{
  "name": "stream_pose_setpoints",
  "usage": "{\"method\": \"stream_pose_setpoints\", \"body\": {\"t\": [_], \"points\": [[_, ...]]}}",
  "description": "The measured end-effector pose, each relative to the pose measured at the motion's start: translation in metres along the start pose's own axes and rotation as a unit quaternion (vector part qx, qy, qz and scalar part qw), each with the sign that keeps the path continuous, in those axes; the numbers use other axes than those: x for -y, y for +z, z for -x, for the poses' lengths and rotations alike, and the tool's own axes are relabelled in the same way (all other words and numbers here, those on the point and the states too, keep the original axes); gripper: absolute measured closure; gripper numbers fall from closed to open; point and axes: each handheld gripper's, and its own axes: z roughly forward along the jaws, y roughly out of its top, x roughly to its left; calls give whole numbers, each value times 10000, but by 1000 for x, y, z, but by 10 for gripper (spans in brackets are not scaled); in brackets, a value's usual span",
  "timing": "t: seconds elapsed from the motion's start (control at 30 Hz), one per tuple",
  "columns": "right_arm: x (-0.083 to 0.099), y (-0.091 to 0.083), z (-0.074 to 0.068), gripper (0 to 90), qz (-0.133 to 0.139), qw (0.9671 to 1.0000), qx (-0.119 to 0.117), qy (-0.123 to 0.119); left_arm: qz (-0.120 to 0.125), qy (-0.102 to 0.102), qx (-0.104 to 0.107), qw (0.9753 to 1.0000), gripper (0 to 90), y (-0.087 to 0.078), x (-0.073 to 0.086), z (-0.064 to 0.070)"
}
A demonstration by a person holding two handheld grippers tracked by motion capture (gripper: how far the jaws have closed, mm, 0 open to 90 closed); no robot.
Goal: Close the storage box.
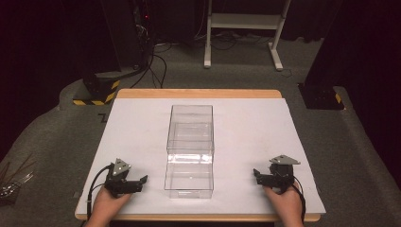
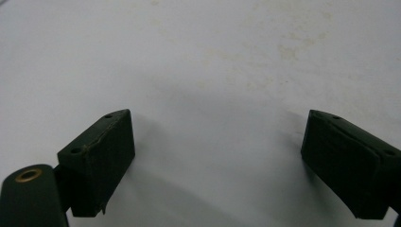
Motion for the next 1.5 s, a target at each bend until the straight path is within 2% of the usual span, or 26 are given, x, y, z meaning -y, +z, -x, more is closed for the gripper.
{"method": "stream_pose_setpoints", "body": {"t": [0.4,0.9,1.1,1.5], "points": [[0,0,0,101,-3,10000,-7,3,33,-74,-35,10000,144,-1,1,0],[0,0,0,102,-4,10000,-8,8,7,-68,-95,9999,149,-1,0,1],[0,0,0,102,-6,10000,-11,5,16,-118,-25,9999,148,-2,0,0],[0,0,0,103,0,10000,-6,6,205,-225,52,9995,148,-10,-2,-5]]}}
